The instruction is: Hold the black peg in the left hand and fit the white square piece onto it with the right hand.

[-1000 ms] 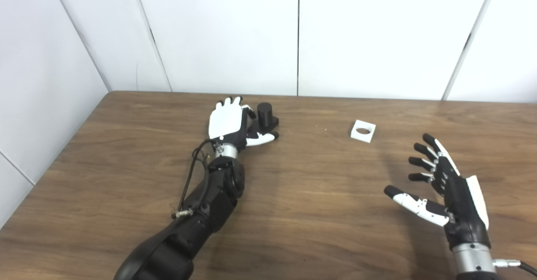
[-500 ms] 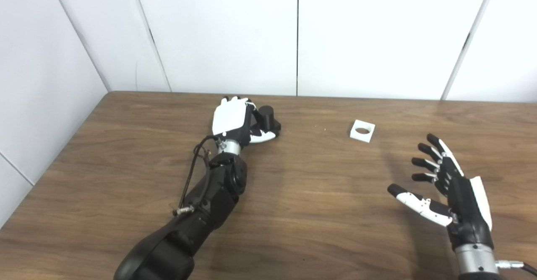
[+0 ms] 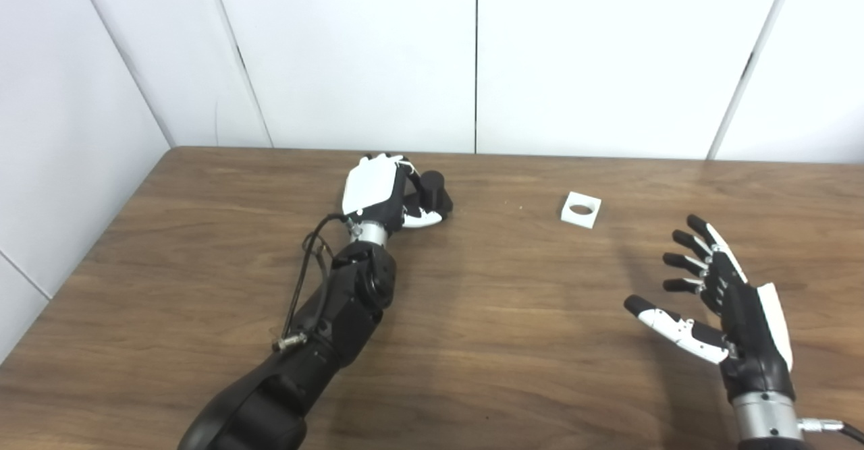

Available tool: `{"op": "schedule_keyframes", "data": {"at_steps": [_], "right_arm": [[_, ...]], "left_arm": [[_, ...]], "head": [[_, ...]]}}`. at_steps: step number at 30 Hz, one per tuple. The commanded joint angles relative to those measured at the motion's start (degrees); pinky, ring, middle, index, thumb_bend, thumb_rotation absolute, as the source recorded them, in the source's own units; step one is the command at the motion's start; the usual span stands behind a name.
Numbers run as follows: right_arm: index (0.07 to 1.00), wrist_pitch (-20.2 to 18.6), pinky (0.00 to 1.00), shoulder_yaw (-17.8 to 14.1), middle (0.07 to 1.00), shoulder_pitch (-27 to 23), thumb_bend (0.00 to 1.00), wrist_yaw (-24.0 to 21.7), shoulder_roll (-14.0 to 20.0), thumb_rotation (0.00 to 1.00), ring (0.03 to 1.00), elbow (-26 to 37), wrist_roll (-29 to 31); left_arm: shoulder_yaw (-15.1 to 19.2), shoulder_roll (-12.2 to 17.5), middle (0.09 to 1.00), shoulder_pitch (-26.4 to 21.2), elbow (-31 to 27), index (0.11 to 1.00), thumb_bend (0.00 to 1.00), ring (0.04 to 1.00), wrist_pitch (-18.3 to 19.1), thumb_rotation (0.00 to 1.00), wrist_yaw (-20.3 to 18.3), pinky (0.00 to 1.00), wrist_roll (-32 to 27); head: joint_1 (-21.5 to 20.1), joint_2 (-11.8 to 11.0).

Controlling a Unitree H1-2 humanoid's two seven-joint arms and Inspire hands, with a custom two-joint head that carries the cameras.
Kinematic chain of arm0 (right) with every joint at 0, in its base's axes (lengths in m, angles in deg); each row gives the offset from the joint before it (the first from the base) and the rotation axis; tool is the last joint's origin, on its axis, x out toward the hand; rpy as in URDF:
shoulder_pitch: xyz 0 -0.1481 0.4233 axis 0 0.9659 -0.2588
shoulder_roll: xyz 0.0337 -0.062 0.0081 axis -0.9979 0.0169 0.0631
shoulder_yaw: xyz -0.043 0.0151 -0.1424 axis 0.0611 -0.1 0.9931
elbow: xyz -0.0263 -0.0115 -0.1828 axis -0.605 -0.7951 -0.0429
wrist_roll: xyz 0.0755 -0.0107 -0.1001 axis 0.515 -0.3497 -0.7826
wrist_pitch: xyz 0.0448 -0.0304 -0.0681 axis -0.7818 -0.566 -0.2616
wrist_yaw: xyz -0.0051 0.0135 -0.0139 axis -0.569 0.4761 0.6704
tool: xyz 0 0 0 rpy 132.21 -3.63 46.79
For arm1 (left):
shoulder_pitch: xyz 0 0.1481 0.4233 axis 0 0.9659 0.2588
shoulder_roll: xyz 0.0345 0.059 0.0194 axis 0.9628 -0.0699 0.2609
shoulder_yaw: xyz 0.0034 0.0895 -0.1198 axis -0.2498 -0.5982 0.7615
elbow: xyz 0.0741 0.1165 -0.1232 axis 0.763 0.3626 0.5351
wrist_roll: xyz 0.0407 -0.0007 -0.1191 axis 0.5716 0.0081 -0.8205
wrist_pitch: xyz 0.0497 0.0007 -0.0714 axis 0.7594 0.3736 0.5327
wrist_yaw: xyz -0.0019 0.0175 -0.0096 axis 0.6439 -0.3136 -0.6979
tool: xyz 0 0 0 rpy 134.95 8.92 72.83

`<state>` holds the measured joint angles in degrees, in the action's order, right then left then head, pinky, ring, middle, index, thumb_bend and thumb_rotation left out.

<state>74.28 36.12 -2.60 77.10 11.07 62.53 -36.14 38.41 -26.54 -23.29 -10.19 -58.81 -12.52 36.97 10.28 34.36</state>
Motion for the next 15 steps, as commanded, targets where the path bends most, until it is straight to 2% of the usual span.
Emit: {"op": "schedule_keyframes", "data": {"at_steps": [1, 9, 15], "right_arm": [[0.909, 2.68, 0.63, -0.32, 0.86, -1.25, 0.63, 0.43, 0.27, 0.24, 0.775, 2.05, 0.11], [0.909, 2.35, 0.64, -0.33, 0.858, -1.5, 0.63, 0.15, 0.47, 0.25, 0.774, 2.0, -0.01], [0.91, 2.38, 0.64, -0.28, 0.858, -1.74, 0.63, -0.01, 0.73, 0.24, 0.777, 1.71, -0.07]], "left_arm": [[-0.86, 2.2, 0.905, 1.18, -0.73, 0.488, 0.51, 0.975, -1.75, 0.09, -4.92, 1.0, -0.91], [-0.87, 4.77, 0.926, 1.73, -1.02, 0.488, 0.52, 1.0, -11.46, 0.09, -10.66, 1.0, -5.57], [-0.89, 6.04, 0.923, 1.75, -0.63, 0.487, 0.52, 1.0, -15.73, 0.09, -13.18, 1.0, -7.15]], "head": [[0.09, 0.01], [0.19, 0.06], [0.15, 0.08]]}}
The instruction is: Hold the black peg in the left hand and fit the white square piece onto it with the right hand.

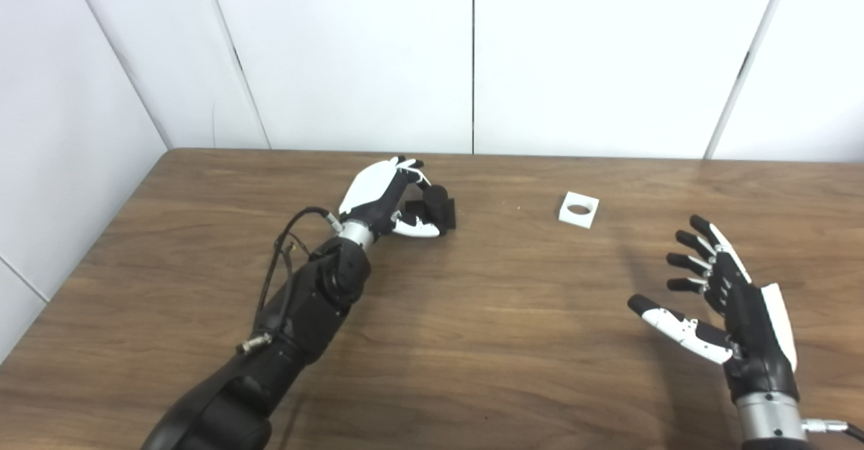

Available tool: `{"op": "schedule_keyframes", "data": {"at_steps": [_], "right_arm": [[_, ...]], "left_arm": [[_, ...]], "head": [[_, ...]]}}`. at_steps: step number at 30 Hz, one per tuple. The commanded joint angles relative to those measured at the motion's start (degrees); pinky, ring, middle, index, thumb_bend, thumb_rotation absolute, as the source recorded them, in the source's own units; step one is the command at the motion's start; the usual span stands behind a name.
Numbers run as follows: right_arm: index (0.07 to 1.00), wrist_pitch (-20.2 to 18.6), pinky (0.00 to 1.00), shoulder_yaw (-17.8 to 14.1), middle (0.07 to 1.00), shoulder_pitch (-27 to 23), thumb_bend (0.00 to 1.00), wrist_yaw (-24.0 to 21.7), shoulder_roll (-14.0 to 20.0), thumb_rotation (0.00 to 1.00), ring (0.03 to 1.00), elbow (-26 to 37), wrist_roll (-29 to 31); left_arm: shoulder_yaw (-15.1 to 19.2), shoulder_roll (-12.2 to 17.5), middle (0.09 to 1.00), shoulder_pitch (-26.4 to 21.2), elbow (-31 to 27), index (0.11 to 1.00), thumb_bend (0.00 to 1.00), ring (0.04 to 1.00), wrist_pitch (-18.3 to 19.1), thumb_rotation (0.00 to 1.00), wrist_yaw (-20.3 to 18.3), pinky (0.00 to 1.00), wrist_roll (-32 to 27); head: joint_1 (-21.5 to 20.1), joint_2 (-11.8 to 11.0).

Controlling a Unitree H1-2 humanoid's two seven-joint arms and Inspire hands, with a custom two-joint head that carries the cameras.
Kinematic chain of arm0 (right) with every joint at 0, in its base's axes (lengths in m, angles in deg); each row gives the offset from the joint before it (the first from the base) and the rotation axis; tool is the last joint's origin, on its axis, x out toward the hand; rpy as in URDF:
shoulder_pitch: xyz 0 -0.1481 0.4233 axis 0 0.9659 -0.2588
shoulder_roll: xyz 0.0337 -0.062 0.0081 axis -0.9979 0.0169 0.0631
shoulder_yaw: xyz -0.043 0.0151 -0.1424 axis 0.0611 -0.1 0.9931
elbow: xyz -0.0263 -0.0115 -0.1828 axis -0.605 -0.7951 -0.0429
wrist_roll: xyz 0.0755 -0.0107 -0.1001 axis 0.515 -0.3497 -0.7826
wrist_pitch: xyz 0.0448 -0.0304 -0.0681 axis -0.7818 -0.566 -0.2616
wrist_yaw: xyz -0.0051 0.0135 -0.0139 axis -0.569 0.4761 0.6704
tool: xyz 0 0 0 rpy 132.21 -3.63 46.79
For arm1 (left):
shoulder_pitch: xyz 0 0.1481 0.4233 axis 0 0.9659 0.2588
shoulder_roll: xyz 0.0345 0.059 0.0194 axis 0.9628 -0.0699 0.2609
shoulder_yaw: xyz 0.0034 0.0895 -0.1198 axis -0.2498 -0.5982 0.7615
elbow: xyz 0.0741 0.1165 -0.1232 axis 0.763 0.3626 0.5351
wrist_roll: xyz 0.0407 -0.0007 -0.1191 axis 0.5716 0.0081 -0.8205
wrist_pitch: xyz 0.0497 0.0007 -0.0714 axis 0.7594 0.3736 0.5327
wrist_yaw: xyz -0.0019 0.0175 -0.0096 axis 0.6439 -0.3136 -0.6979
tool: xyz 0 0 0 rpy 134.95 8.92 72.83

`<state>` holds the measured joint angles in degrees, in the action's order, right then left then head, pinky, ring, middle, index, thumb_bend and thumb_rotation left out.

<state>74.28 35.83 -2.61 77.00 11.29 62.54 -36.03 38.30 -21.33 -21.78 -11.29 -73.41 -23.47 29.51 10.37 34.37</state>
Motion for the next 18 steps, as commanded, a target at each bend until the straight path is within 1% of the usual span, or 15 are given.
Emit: {"op": "schedule_keyframes", "data": {"at_steps": [1, 4, 12, 16, 18], "right_arm": [[0.91, 2.37, 0.64, 0.03, 0.858, -1.81, 0.63, 0.09, 0.53, 0.25, 0.775, 1.71, -0.26], [0.905, 2.54, 0.63, 0.0, 0.854, -1.98, 0.63, 0.23, 0.55, 0.25, 0.767, 1.67, -0.41], [0.903, 2.4, 0.62, 0.06, 0.852, -2.13, 0.64, 0.19, 0.73, 0.27, 0.761, 1.75, -0.86], [0.902, 2.11, 0.62, -0.01, 0.853, -2.16, 0.64, 0.06, 0.68, 0.26, 0.763, 1.93, -0.71], [0.903, 2.0, 0.62, 0.0, 0.855, -2.09, 0.63, 0.01, 0.56, 0.26, 0.766, 2.04, -0.49]], "left_arm": [[-0.81, 0.99, 0.921, 0.23, 0.62, 0.487, 0.52, 1.0, -1.82, 0.09, -2.36, 1.0, 0.3], [-0.87, 1.37, 0.921, 0.19, 0.96, 0.487, 0.52, 1.0, -3.31, 0.09, -3.01, 1.0, 0.0], [-1.32, 2.62, 0.948, 0.82, -0.63, 0.489, 0.51, 1.0, -7.94, 0.09, -9.74, 1.0, -2.95], [-1.35, 2.84, 0.955, 1.3, -1.83, 0.489, 0.51, 1.0, -8.96, 0.09, -13.09, 1.0, -4.58], [-1.26, 2.69, 0.957, 1.66, -1.85, 0.489, 0.51, 1.0, -10.2, 0.09, -14.92, 1.0, -5.88]], "head": [[0.06, 0.08], [0.02, 0.08], [0.01, 0.04], [-0.02, 0.01], [-0.02, 0.01]]}}
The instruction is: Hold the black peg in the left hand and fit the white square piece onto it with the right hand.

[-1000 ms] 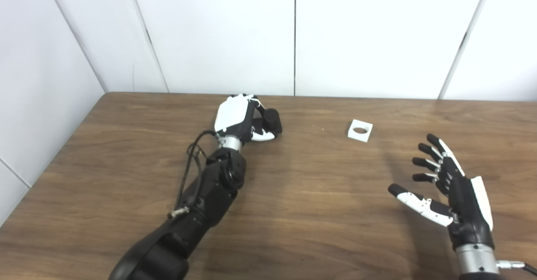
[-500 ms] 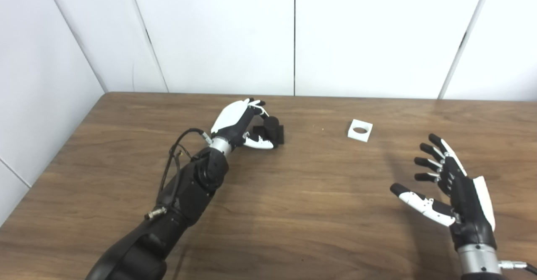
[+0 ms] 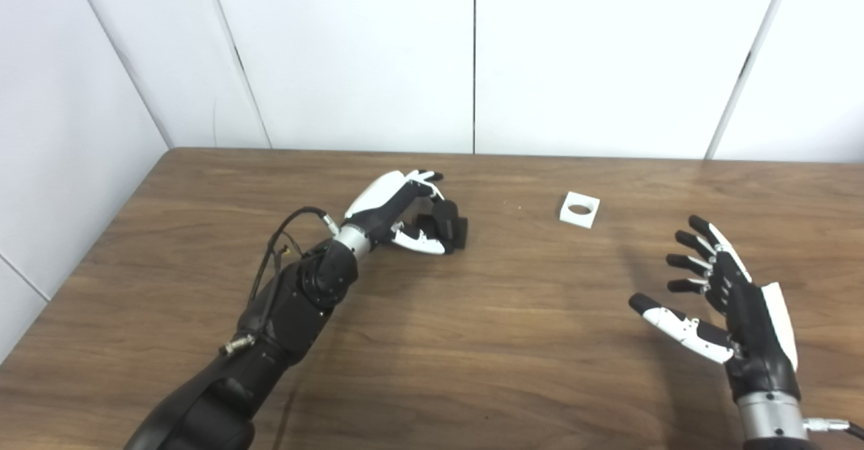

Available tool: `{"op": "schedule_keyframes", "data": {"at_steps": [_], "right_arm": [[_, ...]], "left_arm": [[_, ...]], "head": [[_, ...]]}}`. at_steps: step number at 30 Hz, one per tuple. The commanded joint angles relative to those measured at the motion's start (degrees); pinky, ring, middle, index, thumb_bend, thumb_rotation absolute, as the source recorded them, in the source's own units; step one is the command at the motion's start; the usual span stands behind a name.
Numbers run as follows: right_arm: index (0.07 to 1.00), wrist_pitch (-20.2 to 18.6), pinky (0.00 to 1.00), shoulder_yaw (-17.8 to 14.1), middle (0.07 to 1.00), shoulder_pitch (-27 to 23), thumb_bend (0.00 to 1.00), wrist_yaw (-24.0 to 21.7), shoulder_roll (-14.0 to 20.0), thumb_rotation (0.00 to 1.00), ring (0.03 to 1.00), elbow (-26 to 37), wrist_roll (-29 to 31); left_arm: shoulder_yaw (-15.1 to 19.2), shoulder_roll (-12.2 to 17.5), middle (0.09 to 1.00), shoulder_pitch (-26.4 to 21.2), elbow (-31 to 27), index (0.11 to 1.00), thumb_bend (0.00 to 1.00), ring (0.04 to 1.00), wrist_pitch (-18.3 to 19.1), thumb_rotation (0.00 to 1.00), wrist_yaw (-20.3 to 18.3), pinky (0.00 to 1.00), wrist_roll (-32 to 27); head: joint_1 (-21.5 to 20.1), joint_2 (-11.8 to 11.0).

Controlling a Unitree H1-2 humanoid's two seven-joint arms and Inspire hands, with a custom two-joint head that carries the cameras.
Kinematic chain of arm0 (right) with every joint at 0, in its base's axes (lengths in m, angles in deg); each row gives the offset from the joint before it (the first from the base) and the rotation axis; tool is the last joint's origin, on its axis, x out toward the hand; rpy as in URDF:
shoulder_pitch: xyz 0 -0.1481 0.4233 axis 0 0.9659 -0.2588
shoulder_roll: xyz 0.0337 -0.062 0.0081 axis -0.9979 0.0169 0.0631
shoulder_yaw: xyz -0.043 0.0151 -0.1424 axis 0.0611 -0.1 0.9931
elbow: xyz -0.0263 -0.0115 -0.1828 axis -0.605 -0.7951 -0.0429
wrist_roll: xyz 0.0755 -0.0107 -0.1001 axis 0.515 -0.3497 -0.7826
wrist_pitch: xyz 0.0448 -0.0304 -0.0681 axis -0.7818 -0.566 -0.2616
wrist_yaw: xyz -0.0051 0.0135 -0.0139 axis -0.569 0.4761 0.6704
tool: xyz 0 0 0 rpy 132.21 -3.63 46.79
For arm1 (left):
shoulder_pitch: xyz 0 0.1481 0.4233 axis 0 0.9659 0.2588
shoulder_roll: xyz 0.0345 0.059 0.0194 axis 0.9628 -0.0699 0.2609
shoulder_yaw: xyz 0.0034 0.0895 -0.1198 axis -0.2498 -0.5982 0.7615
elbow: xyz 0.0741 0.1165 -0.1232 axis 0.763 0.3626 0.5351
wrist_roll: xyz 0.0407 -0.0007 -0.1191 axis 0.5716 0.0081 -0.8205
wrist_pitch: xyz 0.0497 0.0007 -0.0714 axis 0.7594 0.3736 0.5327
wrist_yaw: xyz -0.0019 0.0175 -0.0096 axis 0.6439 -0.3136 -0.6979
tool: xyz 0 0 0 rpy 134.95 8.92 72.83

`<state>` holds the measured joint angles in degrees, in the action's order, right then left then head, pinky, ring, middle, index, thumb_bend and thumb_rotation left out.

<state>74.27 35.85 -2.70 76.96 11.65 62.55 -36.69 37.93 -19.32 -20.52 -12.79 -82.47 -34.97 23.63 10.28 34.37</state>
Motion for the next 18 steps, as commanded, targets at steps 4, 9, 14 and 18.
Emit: {"op": "schedule_keyframes", "data": {"at_steps": [4, 9, 14, 18], "right_arm": [[0.905, 2.0, 0.63, -0.05, 0.857, -1.93, 0.63, -0.11, 0.34, 0.25, 0.769, 1.99, 0.38], [0.903, 1.96, 0.62, -0.06, 0.854, -1.89, 0.63, 0.01, 0.42, 0.26, 0.764, 2.0, -0.05], [0.907, 1.67, 0.64, 0.02, 0.859, -1.84, 0.63, -0.14, 0.45, 0.27, 0.768, 2.09, 0.07], [0.908, 1.68, 0.64, 0.08, 0.858, -1.77, 0.63, -0.12, 0.36, 0.26, 0.77, 2.18, -0.07]], "left_arm": [[-0.85, 0.27, 0.96, 1.39, -0.82, 0.489, 0.51, 1.0, -2.85, 0.09, -5.75, 1.0, -2.16], [-1.16, 0.28, 0.971, 3.13, -4.39, 0.49, 0.51, 1.0, -3.84, 0.09, -8.16, 1.0, -3.8], [-1.53, 0.33, 0.973, 4.77, -8.88, 0.49, 0.51, 1.0, -4.14, 0.09, -9.57, 1.0, -3.67], [-1.78, 0.47, 0.975, 5.78, -12.4, 0.49, 0.51, 1.0, -3.65, 0.09, -11.31, 1.0, -3.63]], "head": [[0.11, 0.04], [0.12, 0.09], [0.29, 0.15], [0.26, 0.19]]}}
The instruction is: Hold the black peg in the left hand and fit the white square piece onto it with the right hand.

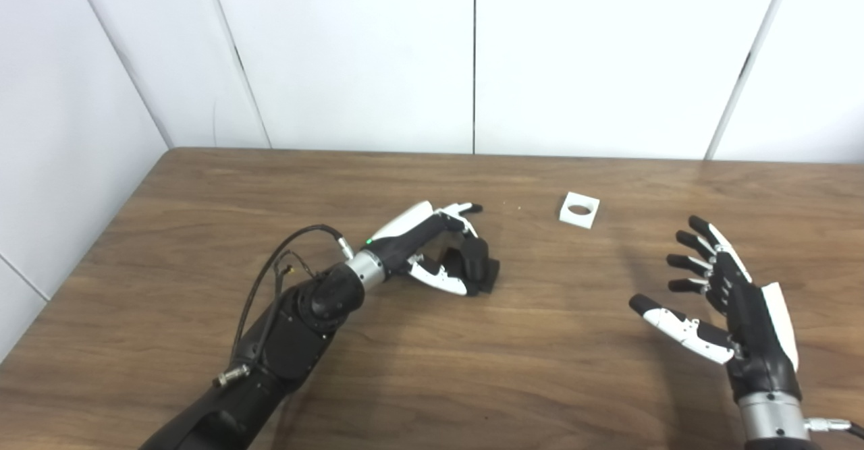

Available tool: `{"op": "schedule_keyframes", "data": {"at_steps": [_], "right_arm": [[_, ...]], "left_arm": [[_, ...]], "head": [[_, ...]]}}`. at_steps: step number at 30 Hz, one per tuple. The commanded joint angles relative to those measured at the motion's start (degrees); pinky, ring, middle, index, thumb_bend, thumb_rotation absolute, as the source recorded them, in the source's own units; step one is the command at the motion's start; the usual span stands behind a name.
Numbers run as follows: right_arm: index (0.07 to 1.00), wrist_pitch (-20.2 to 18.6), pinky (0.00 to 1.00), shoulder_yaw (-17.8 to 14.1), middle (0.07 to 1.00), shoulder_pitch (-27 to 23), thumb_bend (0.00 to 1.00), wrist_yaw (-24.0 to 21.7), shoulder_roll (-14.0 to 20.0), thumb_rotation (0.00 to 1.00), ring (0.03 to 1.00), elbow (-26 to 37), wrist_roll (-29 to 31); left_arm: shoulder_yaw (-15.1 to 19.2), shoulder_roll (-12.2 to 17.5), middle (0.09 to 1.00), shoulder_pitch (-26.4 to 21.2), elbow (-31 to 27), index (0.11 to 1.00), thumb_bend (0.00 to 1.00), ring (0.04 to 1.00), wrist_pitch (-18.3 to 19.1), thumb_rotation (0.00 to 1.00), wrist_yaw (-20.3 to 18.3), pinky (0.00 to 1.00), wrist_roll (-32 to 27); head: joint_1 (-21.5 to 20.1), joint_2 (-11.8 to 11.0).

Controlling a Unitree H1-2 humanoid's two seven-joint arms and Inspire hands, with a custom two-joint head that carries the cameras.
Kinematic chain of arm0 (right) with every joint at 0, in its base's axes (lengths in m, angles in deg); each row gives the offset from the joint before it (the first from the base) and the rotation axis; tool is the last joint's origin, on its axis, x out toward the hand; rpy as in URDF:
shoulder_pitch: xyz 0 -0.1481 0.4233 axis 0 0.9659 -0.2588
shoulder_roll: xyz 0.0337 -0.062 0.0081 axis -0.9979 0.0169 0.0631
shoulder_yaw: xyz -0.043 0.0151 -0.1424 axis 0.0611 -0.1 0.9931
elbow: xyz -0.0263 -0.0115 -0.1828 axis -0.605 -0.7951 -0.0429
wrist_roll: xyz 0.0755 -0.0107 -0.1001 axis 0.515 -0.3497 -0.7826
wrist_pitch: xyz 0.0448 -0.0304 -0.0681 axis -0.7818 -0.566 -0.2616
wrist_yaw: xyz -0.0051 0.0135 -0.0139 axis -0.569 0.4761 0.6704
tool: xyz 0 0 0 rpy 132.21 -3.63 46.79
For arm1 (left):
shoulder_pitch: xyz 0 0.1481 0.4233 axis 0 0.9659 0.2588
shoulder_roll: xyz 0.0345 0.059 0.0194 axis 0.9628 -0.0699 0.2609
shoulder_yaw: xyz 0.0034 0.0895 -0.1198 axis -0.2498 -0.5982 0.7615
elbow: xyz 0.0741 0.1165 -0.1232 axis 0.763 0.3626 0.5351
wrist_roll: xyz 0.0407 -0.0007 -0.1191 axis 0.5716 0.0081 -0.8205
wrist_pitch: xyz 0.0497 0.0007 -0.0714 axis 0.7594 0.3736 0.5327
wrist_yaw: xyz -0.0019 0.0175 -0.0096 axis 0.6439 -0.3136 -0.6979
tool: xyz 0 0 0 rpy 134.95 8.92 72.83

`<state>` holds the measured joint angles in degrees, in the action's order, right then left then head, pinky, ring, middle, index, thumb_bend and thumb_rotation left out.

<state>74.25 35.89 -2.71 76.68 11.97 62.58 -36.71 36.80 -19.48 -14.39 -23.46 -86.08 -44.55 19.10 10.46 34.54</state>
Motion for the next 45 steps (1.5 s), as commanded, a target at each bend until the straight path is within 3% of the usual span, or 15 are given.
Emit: {"op": "schedule_keyframes", "data": {"at_steps": [1, 14, 26, 34, 39, 41, 45], "right_arm": [[0.908, 1.8, 0.64, 0.05, 0.857, -1.74, 0.63, 0.16, 0.03, 0.26, 0.77, 2.16, -0.03], [0.904, 1.84, 0.63, -0.17, 0.853, -1.67, 0.64, 0.19, 0.07, 0.27, 0.764, 2.27, 0.15], [0.904, 1.6, 0.62, -0.38, 0.849, -1.18, 0.62, -0.23, 0.65, 0.33, 0.759, 3.19, 0.08], [0.906, 2.34, 0.61, -0.63, 0.857, -1.32, 0.58, -0.38, 1.23, 0.35, 0.759, 2.73, 1.04], [0.907, 2.91, 0.62, -0.48, 0.847, -1.57, 0.59, 0.19, 1.04, 0.35, 0.752, 2.68, 0.45], [0.906, 3.53, 0.61, -0.36, 0.842, -1.65, 0.6, 0.36, 0.89, 0.35, 0.748, 2.48, 0.5], [0.904, 3.32, 0.62, 0.1, 0.845, -1.68, 0.63, 0.5, 0.51, 0.37, 0.752, 2.74, -0.45]], "left_arm": [[-0.75, 0.65, 0.975, -0.1, -2.6, 0.49, 0.51, 1.0, 0.03, 0.09, -2.2, 1.0, 0.93], [-2.82, -1.54, 0.97, 2.3, -8.09, 0.49, 0.52, 1.0, -0.42, 0.08, -6.59, 1.0, 1.23], [-5.64, -3.35, 0.972, 3.91, -9.51, 0.489, 0.52, 1.0, -1.13, 0.08, -6.73, 1.0, 3.14], [-5.53, -3.43, 0.977, 4.54, -10.19, 0.489, 0.52, 1.0, -0.7, 0.08, -6.3, 1.0, 3.56], [-5.22, -2.52, 0.98, 5.04, -11.64, 0.49, 0.52, 1.0, -0.12, 0.09, -6.81, 1.0, 3.55], [-5.03, -1.93, 0.979, 5.37, -12.07, 0.491, 0.52, 1.0, -0.4, 0.09, -7.03, 1.0, 3.28], [-4.42, -0.79, 0.975, 6.37, -12.8, 0.491, 0.52, 1.0, -0.61, 0.09, -7.87, 1.0, 1.69]], "head": [[0.08, 0.01], [-0.39, 0.07], [-0.36, 0.89], [-0.34, 1.33], [-5.79, 1.72], [-10.6, 1.39], [-15.07, 0.63]]}}
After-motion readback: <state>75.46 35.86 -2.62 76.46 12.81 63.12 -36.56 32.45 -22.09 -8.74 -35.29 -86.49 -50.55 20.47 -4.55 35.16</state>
